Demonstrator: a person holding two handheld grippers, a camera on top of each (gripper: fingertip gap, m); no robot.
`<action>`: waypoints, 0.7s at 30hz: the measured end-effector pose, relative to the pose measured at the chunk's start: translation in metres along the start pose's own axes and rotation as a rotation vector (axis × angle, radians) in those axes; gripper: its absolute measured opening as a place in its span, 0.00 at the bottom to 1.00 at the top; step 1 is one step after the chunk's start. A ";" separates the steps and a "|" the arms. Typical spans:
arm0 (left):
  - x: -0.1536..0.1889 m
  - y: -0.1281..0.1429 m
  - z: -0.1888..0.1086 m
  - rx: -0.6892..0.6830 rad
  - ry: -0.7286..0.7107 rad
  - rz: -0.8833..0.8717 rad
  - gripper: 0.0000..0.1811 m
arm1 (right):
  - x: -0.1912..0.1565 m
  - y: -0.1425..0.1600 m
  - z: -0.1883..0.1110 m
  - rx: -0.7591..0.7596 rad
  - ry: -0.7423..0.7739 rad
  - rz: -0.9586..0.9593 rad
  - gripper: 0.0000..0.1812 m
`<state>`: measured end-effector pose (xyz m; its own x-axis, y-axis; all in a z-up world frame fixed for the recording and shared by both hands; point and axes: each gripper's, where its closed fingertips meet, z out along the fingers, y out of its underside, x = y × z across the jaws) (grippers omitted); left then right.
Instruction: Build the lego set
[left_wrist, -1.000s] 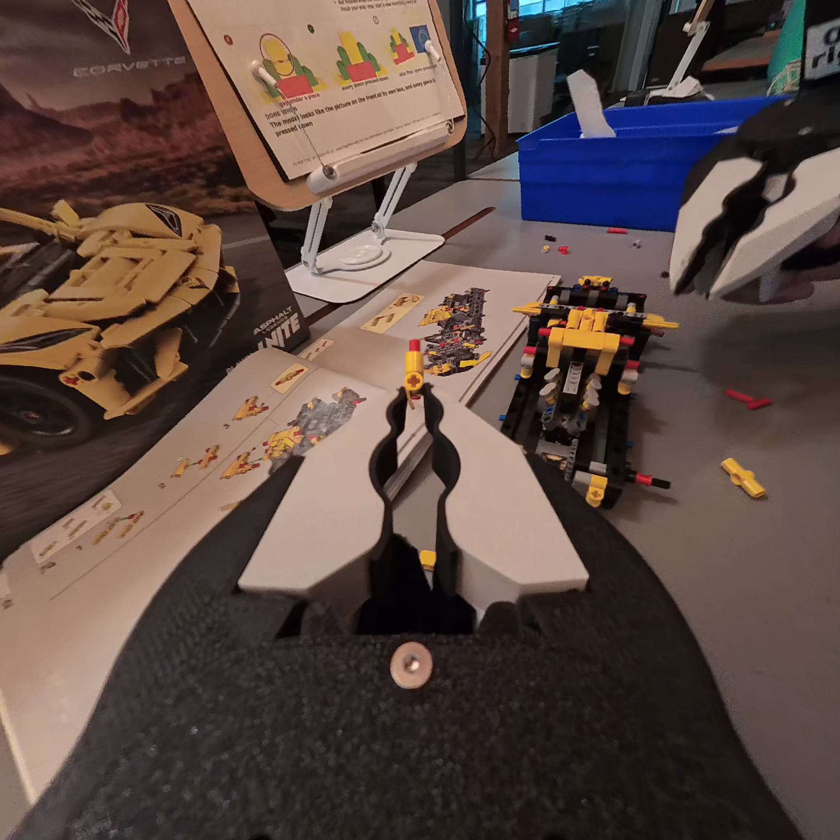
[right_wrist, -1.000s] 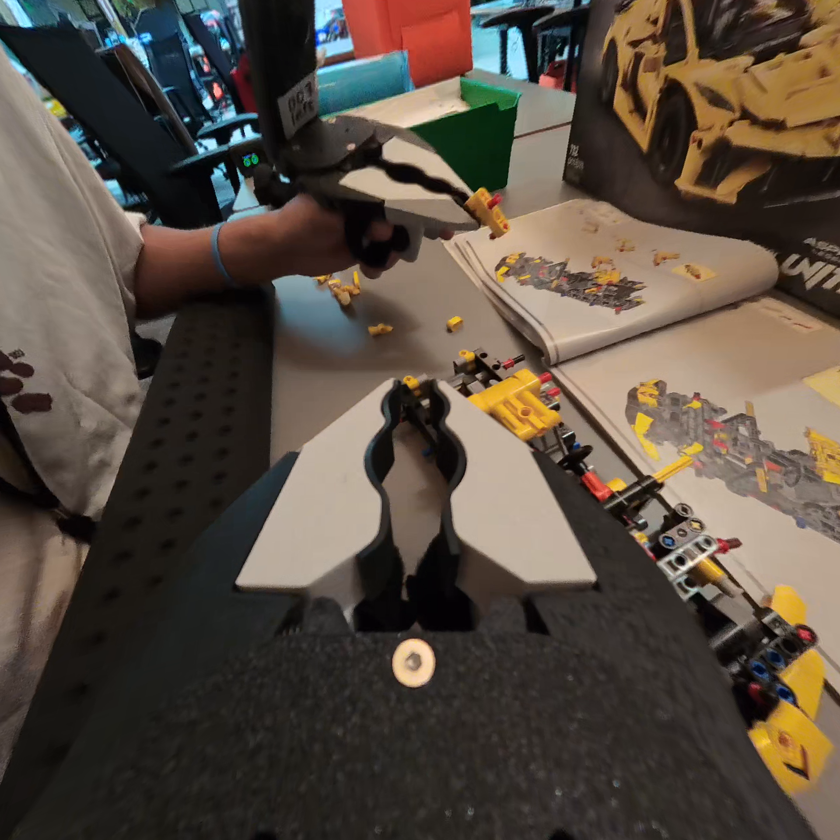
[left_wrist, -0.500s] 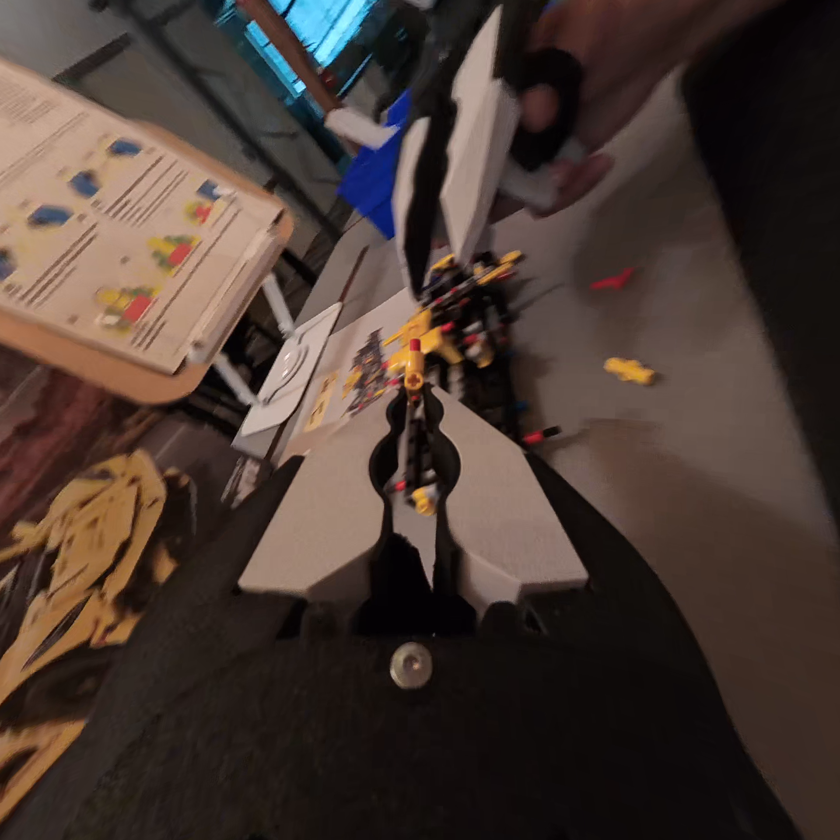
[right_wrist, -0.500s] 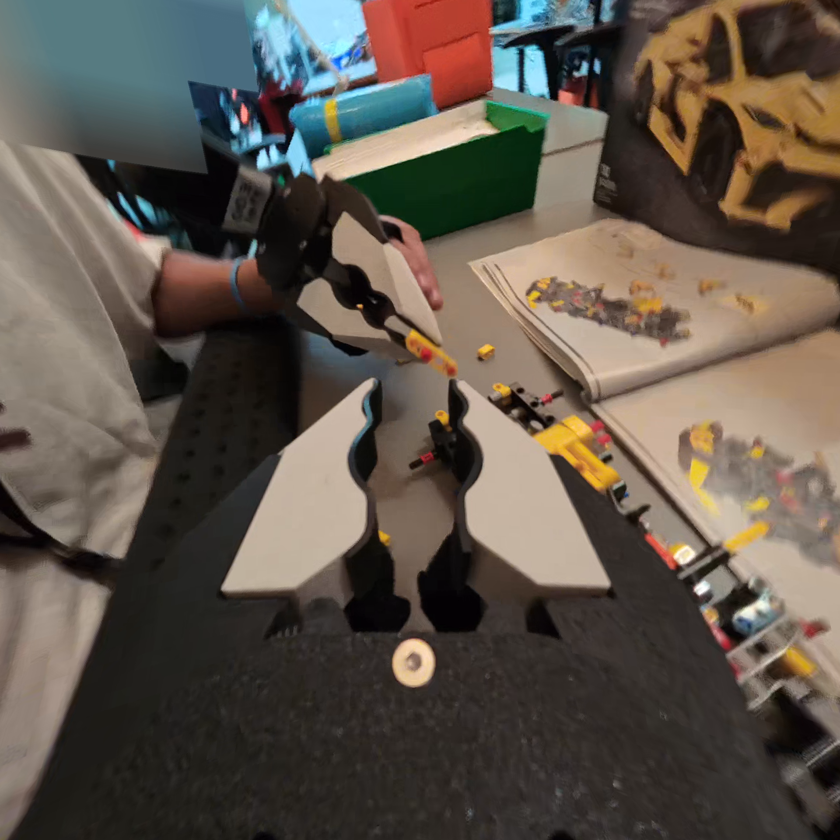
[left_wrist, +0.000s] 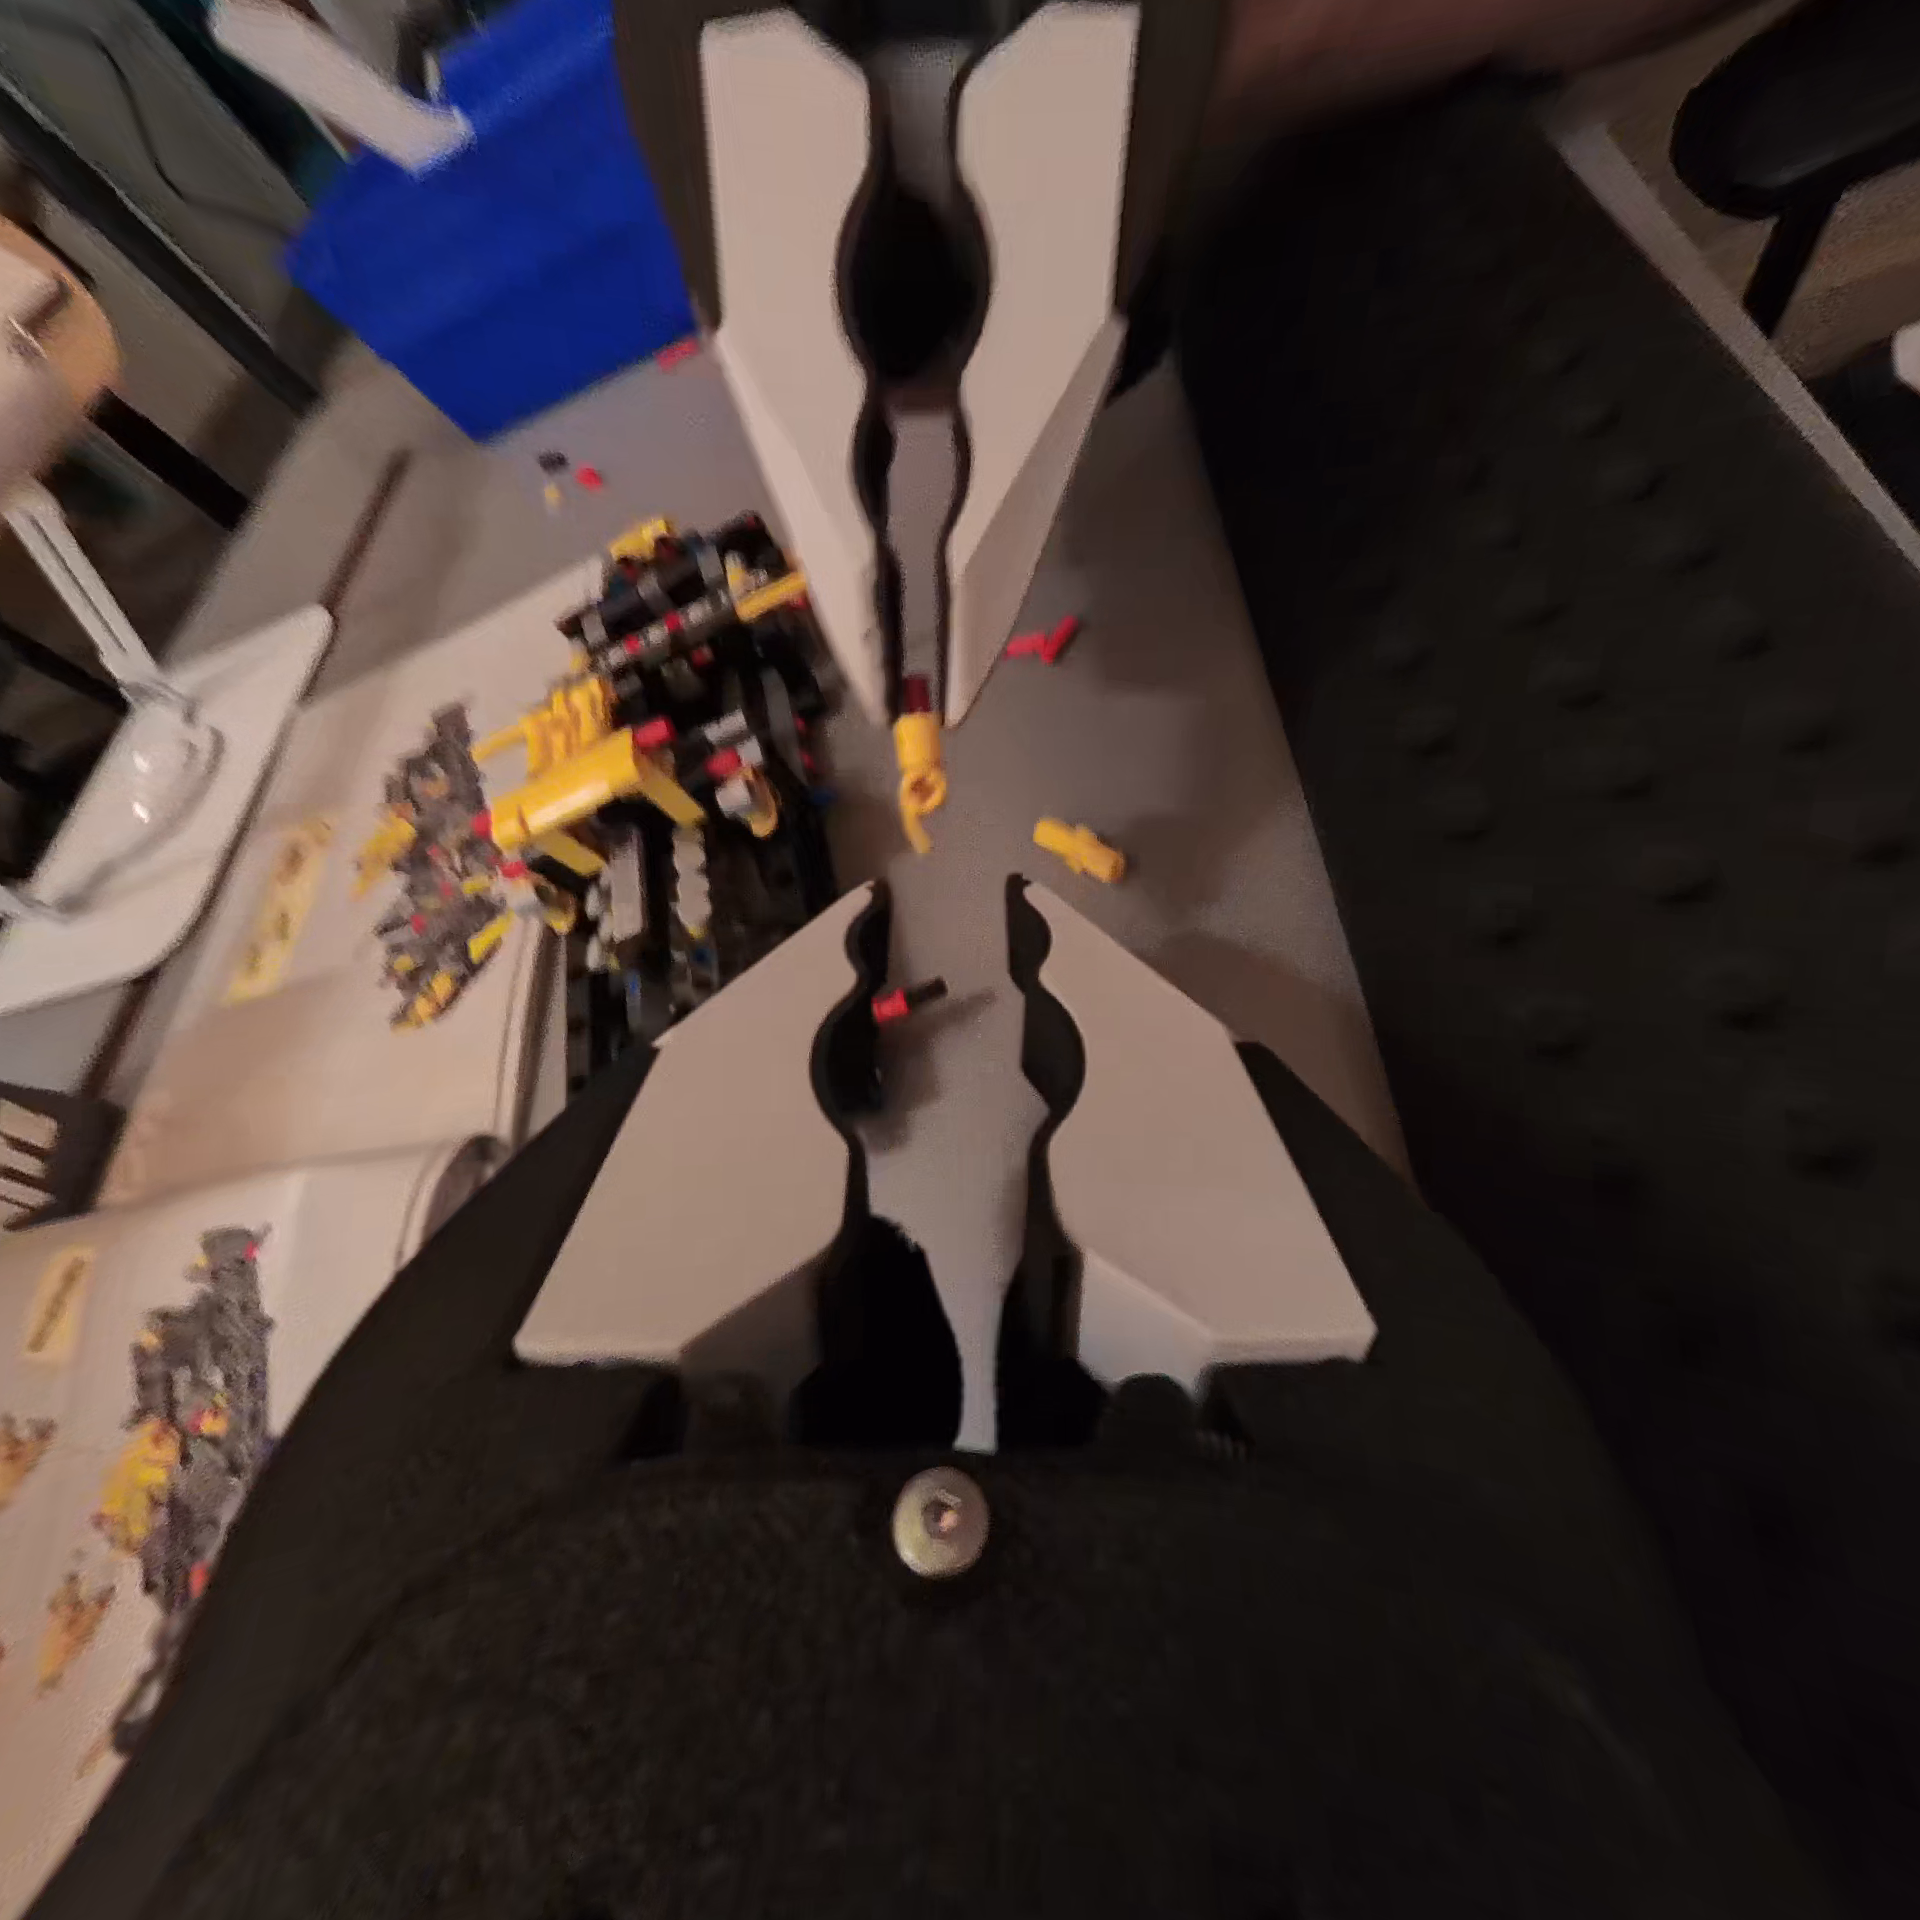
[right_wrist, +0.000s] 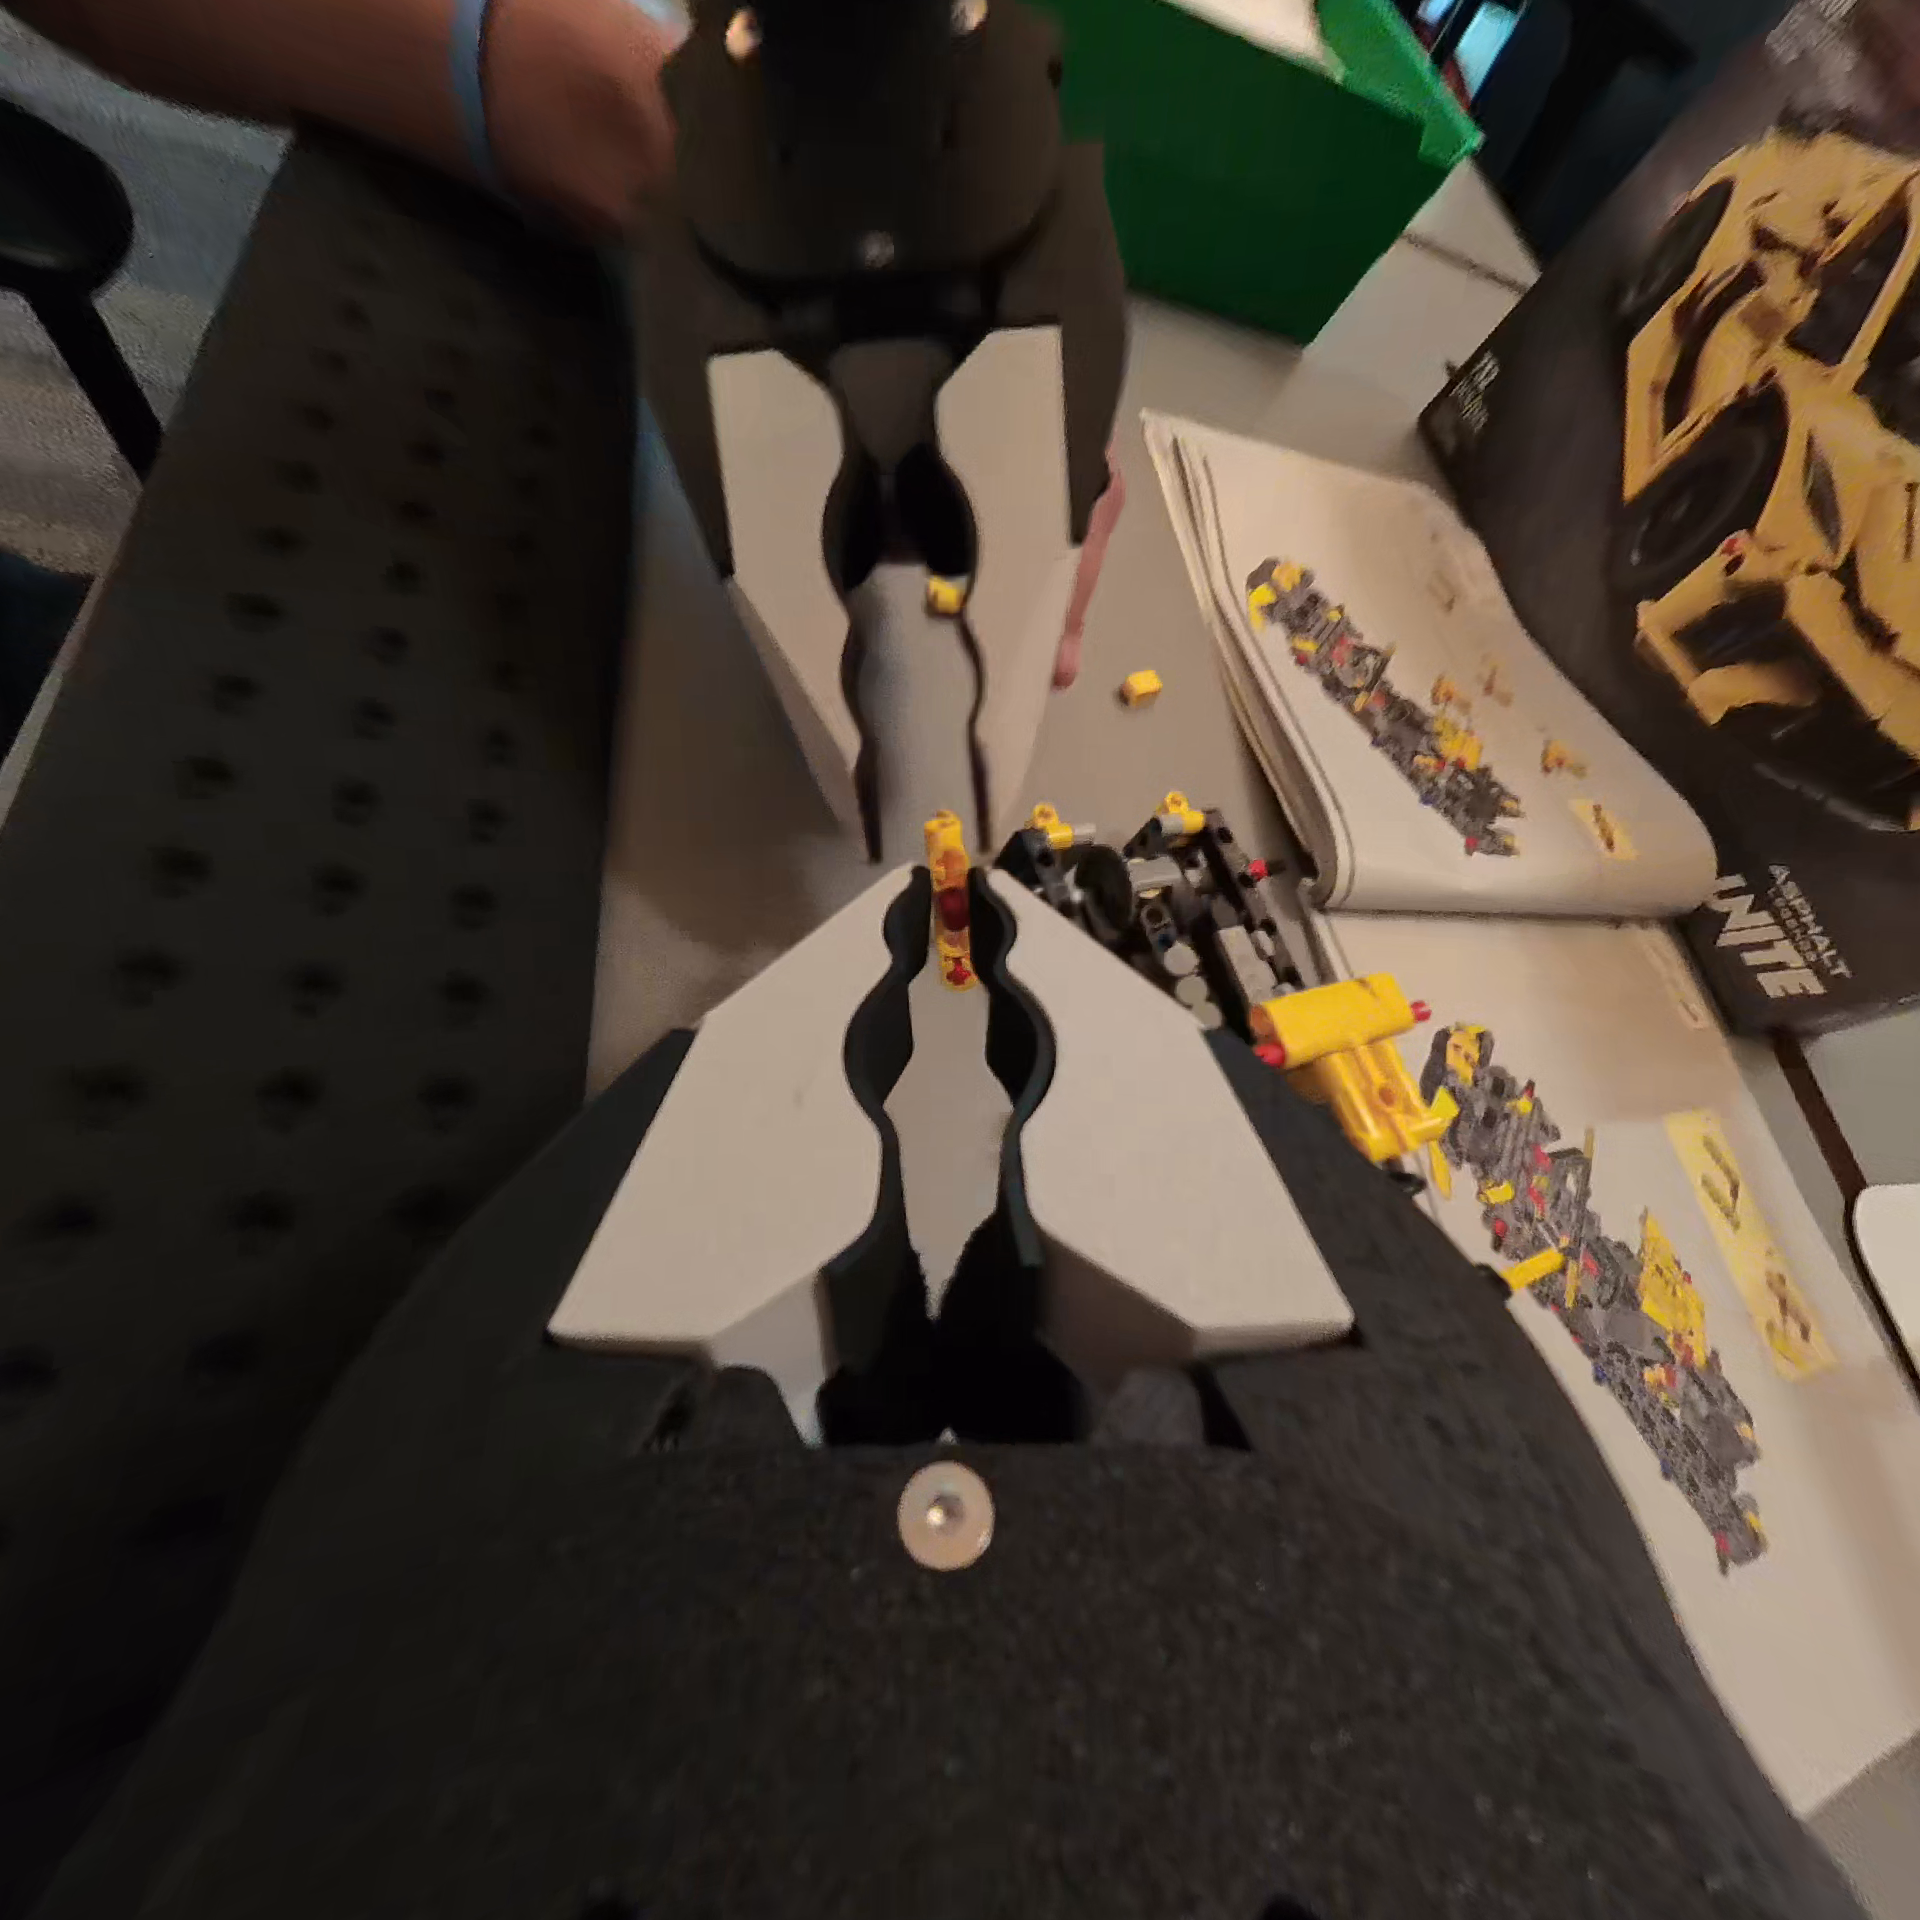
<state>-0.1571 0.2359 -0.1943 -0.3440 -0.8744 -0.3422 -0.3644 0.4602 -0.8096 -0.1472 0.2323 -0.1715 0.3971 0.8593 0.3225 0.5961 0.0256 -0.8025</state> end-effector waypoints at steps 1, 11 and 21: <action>0.002 0.002 -0.006 0.007 0.039 -0.041 0.13 | -0.006 0.001 0.001 -0.025 0.003 -0.024 0.03; -0.026 -0.008 -0.035 0.119 0.049 -0.340 0.13 | -0.035 0.036 0.052 -0.381 0.025 -0.266 0.04; 0.022 0.005 0.024 -0.186 0.044 -0.379 0.13 | -0.010 0.044 -0.030 -0.130 0.099 0.263 0.10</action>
<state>-0.1453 0.2153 -0.2175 -0.1905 -0.9816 -0.0130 -0.6211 0.1308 -0.7728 -0.1042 0.2093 -0.1952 0.6120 0.7734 0.1651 0.5459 -0.2621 -0.7958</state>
